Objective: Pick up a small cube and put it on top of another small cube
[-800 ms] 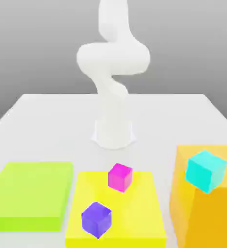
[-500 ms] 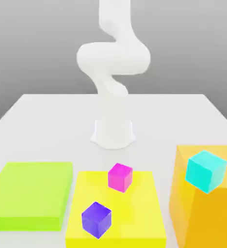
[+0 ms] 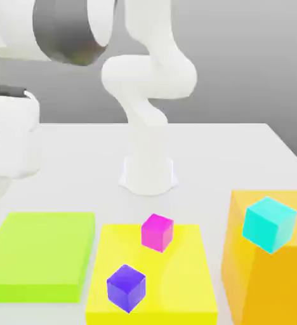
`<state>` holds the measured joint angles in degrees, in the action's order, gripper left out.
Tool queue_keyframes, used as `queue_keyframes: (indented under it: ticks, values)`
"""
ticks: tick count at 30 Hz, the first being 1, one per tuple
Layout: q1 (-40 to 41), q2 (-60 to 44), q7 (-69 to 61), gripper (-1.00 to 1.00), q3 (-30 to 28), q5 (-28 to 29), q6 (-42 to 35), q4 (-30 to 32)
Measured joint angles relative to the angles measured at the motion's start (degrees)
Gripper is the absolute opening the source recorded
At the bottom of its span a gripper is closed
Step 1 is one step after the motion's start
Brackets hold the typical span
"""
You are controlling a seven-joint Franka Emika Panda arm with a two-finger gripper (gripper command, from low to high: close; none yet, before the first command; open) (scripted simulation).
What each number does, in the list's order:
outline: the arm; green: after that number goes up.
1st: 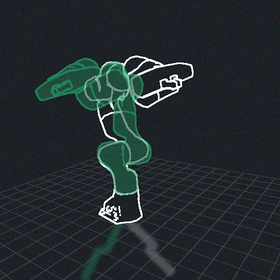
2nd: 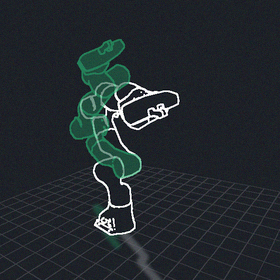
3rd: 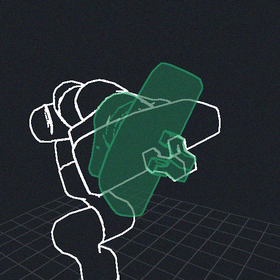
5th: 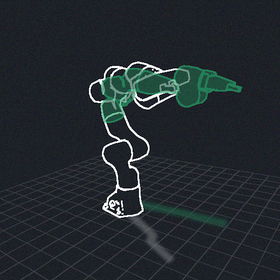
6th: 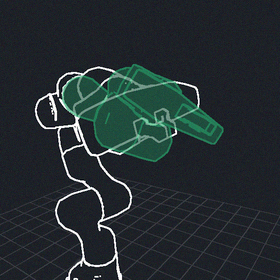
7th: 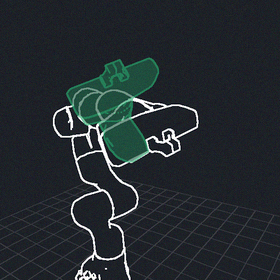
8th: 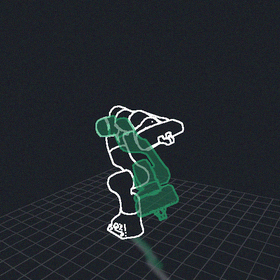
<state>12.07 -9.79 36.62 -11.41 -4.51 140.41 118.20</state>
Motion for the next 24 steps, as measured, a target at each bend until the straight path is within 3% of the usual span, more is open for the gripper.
queue_keyframes:
  ticks: [9,13,14,20,24]
  values:
    - [7.36,-19.04,-5.32,0.0,-0.17,-4.95,2.63,-4.67]
    - [9.46,-27.35,-6.9,0.0,1.3,-6.93,7.32,-6.76]
    - [9.74,-28.84,-7.14,-1.0,1.63,-7.3,8.37,-7.14]
    - [9.86,-29.59,-7.39,-1.0,1.79,-7.62,8.88,-7.34]
    - [8.89,-23.99,-6.53,-1.0,0.47,-6.29,4.68,-5.91]
